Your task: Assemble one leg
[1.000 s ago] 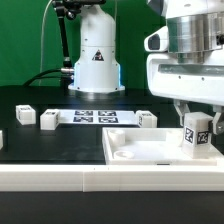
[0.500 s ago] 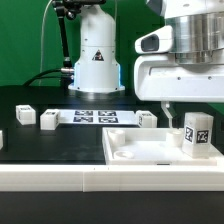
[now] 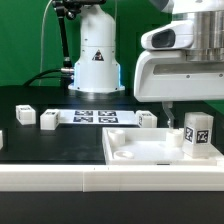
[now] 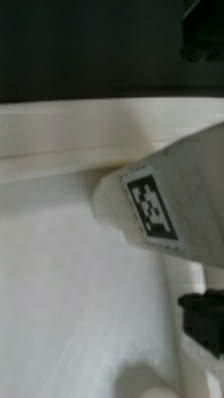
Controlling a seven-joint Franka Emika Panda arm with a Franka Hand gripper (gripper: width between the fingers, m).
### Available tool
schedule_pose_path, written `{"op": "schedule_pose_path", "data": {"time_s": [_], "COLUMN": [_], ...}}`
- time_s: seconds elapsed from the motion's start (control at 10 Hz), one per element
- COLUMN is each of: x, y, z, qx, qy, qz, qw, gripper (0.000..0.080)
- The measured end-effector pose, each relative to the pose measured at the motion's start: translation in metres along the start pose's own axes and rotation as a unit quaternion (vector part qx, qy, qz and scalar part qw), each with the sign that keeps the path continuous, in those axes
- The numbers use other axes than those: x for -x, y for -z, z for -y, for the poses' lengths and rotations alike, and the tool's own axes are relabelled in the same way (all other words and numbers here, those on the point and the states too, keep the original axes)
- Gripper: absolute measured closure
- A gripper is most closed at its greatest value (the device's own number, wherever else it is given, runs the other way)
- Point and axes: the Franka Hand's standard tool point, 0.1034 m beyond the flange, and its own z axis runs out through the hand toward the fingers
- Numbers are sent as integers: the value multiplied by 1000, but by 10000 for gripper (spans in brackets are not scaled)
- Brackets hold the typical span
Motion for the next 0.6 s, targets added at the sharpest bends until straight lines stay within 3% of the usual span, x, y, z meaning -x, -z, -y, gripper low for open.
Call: {"op": "schedule_pose_path", "data": {"time_s": [0.3,0.4,0.5,0.6], "x": [0,0,0,0], "y": [0,0,0,0], "z": [-2,-1,-2,-2], "qx": [1,1,1,1], "qy": [72,70,70,66], "qz": [0,0,0,0], "qw": [997,998,998,998], "gripper": [151,241,423,423]}}
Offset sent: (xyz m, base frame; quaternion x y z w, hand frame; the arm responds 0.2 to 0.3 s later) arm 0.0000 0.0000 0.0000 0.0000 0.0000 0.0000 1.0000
